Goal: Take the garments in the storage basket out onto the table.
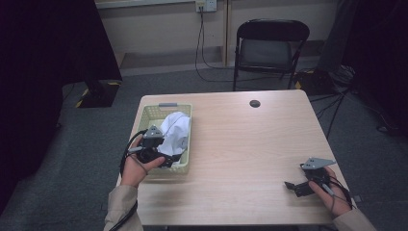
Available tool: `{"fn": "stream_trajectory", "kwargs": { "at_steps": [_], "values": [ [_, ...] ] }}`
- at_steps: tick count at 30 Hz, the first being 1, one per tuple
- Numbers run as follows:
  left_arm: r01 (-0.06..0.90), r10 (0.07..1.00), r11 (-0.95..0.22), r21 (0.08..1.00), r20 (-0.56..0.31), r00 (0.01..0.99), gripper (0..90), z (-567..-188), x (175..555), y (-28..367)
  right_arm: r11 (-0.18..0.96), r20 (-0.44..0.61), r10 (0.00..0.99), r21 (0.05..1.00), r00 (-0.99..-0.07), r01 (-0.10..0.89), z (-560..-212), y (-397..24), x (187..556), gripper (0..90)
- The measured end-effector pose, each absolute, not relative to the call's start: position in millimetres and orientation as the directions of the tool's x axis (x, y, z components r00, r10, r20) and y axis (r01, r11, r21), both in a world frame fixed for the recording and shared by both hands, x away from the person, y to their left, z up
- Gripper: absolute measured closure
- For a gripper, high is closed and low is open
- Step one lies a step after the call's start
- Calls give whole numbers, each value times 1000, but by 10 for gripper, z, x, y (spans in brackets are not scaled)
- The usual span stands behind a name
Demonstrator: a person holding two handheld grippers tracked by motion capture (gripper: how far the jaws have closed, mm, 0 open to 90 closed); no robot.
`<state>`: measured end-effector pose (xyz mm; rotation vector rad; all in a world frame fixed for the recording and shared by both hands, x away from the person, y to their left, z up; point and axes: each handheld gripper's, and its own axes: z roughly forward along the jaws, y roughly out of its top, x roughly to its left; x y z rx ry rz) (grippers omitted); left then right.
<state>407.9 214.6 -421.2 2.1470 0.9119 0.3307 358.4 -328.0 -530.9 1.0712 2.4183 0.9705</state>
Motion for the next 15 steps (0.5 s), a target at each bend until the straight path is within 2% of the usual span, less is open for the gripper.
{"fn": "stream_trajectory", "kwargs": {
  "at_steps": [15],
  "values": [
    [533, 753, -432, 727, -35, 657, 35, -4224, 4283, 2224, 487, -18, 746, 697, -666, 526, -5309, -3280, 3584, 0]
  ]
}}
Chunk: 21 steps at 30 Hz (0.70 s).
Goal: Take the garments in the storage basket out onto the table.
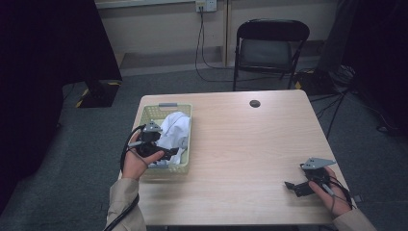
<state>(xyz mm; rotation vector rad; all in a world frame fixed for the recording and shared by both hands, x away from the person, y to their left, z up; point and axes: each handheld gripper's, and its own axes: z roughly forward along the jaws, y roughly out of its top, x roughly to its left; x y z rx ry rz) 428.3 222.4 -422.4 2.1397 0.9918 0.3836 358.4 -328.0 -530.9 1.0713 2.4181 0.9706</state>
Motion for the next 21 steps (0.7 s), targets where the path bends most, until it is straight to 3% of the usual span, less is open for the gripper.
{"fn": "stream_trajectory", "kwargs": {
  "at_steps": [21],
  "values": [
    [577, 787, -440, 688, -14, 617, 34, -4354, 4514, 2249, 487, -18, 745, 697, -666, 526, -5309, -3280, 3584, 0]
  ]
}}
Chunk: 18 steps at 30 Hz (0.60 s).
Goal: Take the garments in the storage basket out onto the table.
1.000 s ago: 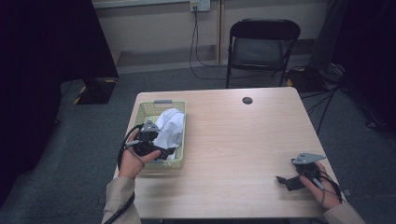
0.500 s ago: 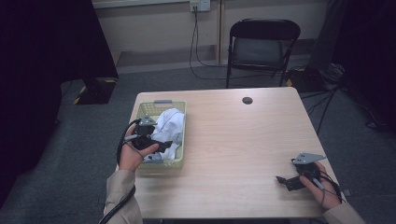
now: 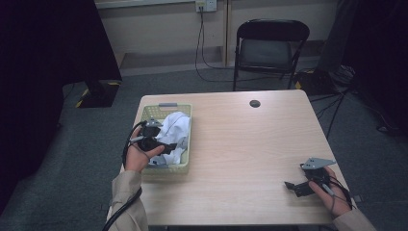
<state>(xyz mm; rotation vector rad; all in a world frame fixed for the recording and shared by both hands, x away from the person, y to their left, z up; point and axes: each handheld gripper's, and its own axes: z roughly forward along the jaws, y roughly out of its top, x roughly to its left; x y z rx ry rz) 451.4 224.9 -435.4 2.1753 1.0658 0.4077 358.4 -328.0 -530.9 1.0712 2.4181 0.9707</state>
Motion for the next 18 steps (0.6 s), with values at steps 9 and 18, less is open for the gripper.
{"fn": "stream_trajectory", "kwargs": {
  "at_steps": [9, 18],
  "values": [
    [599, 789, -458, 657, -11, 615, 34, -4441, 4625, 2216, 487, -18, 745, 697, -666, 526, -5309, -3280, 3584, 0],
    [612, 786, -478, 630, -4, 619, 34, -4520, 4733, 2149, 487, -18, 745, 697, -666, 526, -5309, -3280, 3584, 0]
  ]
}}
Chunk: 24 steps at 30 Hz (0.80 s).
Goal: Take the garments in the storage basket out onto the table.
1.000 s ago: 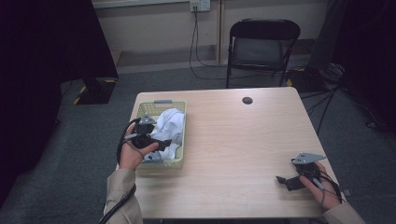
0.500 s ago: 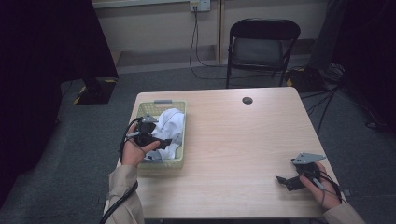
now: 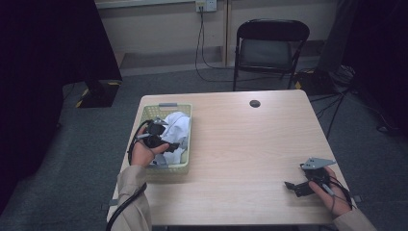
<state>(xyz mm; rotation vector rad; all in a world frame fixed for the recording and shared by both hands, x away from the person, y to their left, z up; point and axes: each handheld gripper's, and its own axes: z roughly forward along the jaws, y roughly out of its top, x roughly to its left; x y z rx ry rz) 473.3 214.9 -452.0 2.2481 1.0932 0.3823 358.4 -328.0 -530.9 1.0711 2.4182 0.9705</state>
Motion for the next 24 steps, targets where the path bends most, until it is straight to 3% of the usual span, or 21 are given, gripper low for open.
{"fn": "stream_trajectory", "kwargs": {
  "at_steps": [24],
  "values": [
    [672, 773, -592, 445, 75, 630, 37, -4796, 5083, 1962, 487, -18, 745, 697, -666, 526, -5309, -3280, 3584, 0]
  ]
}}
